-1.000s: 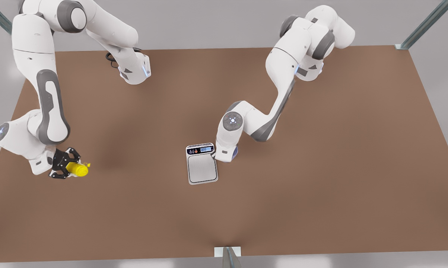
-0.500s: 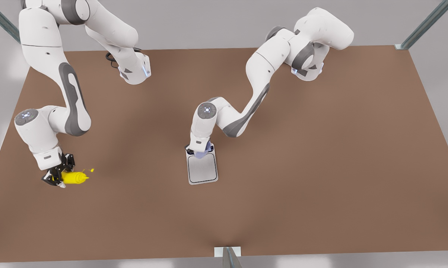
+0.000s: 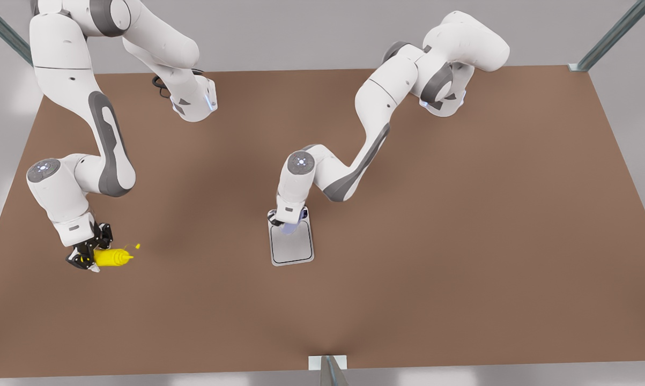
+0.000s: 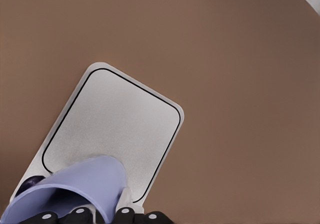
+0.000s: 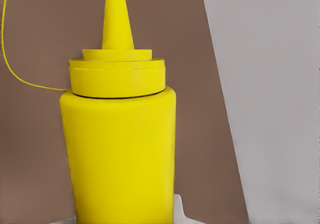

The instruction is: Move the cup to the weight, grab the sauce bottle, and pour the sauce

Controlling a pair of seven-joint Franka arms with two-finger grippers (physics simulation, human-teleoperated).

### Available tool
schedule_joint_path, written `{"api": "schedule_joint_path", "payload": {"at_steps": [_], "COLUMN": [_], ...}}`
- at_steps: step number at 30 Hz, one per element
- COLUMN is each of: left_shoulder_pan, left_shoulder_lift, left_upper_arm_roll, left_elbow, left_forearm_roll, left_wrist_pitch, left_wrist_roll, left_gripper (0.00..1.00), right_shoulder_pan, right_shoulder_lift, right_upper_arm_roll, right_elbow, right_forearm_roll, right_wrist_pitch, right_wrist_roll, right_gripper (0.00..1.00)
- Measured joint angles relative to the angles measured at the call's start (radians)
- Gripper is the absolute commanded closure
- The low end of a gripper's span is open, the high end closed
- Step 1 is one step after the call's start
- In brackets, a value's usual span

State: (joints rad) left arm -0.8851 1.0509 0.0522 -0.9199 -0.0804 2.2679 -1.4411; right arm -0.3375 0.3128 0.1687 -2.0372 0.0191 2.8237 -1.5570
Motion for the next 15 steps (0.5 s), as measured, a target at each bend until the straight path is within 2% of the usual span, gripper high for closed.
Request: {"api": "schedule_joint_path", "payload": {"at_steps": [15], "left_shoulder_pan": [0.003], "left_shoulder_lift": [-0.017], "left_upper_arm_roll": [0.006], "left_elbow": [0.01], "left_forearm_roll": [-0.002], "left_wrist_pitch": [-0.045], "left_wrist_roll": [-0.002], "left_gripper": [0.53], "right_shoulder_pan": [0.014], "right_shoulder_lift": [-0.006], "right_upper_arm_roll": [0.0], "right_elbow": [0.02], "right_forearm_roll": [-0.105], "right_wrist_pitch": [0.0], "right_wrist_roll": [0.005], "right_gripper": [0.41]}}
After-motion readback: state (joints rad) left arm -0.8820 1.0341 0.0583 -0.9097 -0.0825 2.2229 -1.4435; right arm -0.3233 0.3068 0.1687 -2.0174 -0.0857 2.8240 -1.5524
